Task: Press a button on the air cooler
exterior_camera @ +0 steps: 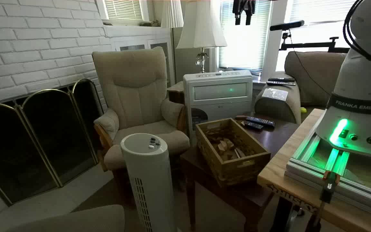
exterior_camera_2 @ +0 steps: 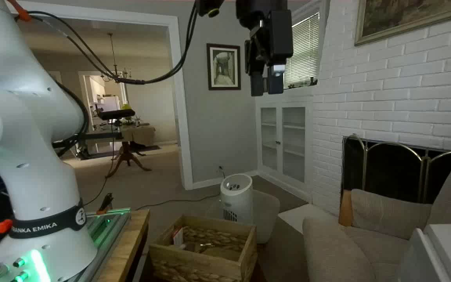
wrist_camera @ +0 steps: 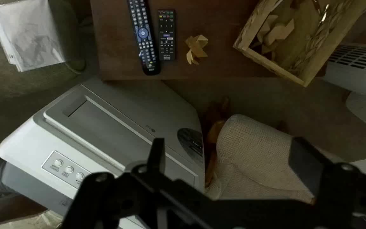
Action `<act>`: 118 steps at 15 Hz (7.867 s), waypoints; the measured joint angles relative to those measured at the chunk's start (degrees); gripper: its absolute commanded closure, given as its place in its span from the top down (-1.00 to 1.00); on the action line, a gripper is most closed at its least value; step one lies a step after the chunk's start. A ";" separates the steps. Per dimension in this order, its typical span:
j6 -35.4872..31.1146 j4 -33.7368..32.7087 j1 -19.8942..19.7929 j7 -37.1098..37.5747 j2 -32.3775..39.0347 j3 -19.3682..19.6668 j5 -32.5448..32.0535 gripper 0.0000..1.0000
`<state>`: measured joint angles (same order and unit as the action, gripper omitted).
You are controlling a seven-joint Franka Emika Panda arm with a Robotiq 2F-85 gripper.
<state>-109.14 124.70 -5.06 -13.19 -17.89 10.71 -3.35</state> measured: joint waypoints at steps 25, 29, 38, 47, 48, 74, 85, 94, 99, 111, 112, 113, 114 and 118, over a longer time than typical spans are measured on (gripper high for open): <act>-23.84 16.77 17.69 -13.53 -0.16 -16.46 0.04 1.00; -26.24 18.13 19.21 -15.28 0.52 -16.75 0.04 1.00; -34.84 18.14 23.98 -20.45 5.15 -17.35 5.43 1.00; -48.12 15.28 27.46 -30.91 20.58 -24.46 19.11 -0.23; -48.75 14.67 27.06 -32.05 21.89 -25.49 21.24 -0.35; -59.25 9.76 14.97 -28.78 39.00 -38.58 22.55 -1.00; -64.09 4.20 12.24 -22.16 50.37 -40.22 12.95 -1.00; -64.11 1.25 14.84 -12.29 54.27 -37.74 4.56 -1.00; -64.11 0.74 16.49 -9.39 54.31 -35.55 3.15 -1.00; -64.34 0.24 20.29 -6.35 54.31 -32.12 1.95 -1.00; -64.50 0.23 20.54 -6.18 54.31 -31.94 1.83 -1.00; -64.68 0.20 20.83 -6.03 54.31 -31.70 1.73 -1.00; -64.83 0.15 21.15 -5.88 54.30 -31.43 1.59 -1.00; -65.11 -0.09 22.19 -4.76 54.30 -30.61 0.77 -1.00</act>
<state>-174.24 124.61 17.13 -17.95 36.41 -19.90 -2.58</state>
